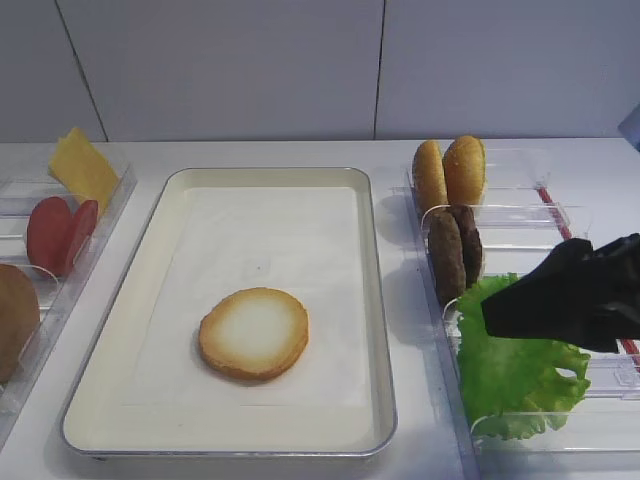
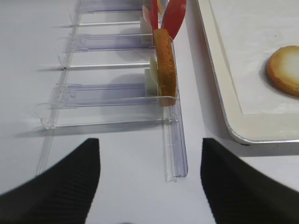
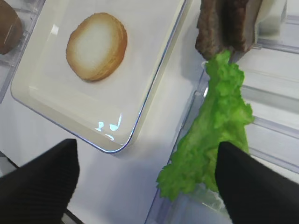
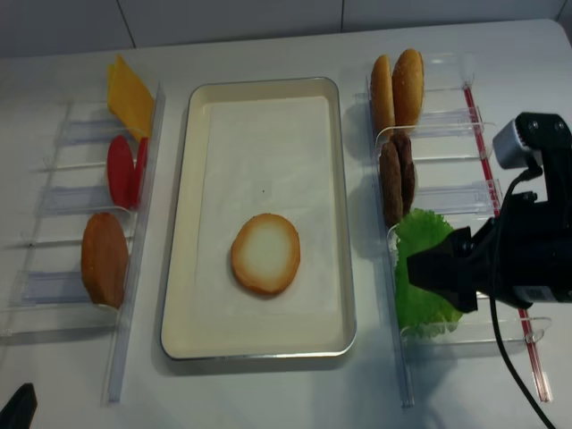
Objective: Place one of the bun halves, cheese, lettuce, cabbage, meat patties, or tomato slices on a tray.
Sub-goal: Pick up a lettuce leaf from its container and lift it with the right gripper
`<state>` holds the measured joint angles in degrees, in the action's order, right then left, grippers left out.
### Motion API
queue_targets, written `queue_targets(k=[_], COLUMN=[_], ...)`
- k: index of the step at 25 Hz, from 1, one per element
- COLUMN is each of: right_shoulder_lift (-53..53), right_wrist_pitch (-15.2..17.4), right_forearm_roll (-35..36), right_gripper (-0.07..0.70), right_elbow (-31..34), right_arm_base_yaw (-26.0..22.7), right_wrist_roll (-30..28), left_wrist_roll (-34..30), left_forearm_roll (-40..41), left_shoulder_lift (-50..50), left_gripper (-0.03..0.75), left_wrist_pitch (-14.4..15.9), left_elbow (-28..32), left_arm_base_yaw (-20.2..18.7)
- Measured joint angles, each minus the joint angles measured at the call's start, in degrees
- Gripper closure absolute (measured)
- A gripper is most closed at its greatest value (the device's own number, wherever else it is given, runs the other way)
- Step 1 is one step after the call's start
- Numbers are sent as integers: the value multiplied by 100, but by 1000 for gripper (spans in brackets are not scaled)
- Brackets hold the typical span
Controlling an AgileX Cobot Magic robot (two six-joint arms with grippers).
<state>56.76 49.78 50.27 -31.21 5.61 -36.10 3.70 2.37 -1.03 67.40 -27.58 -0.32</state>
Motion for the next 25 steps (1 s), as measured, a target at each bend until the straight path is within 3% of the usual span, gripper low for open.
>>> queue_targets(k=[4, 17, 21, 25], right_shoulder_lift=[0, 754, 754, 754], right_wrist_pitch=[-172, -171, -171, -171], right_forearm_roll=[32, 236, 236, 236], right_gripper=[28, 43, 142, 311], right_elbow=[0, 0, 0, 0], right_arm_base_yaw=[0, 0, 0, 0], right_wrist_roll=[-14, -14, -14, -14], left_wrist_roll=[0, 0, 0, 0], left_forearm_roll=[0, 0, 0, 0], left_shoulder_lift=[0, 0, 0, 0], left_gripper=[284, 284, 284, 284], left_wrist_pitch=[0, 0, 0, 0], left_elbow=[0, 0, 0, 0], left_arm_base_yaw=[0, 0, 0, 0])
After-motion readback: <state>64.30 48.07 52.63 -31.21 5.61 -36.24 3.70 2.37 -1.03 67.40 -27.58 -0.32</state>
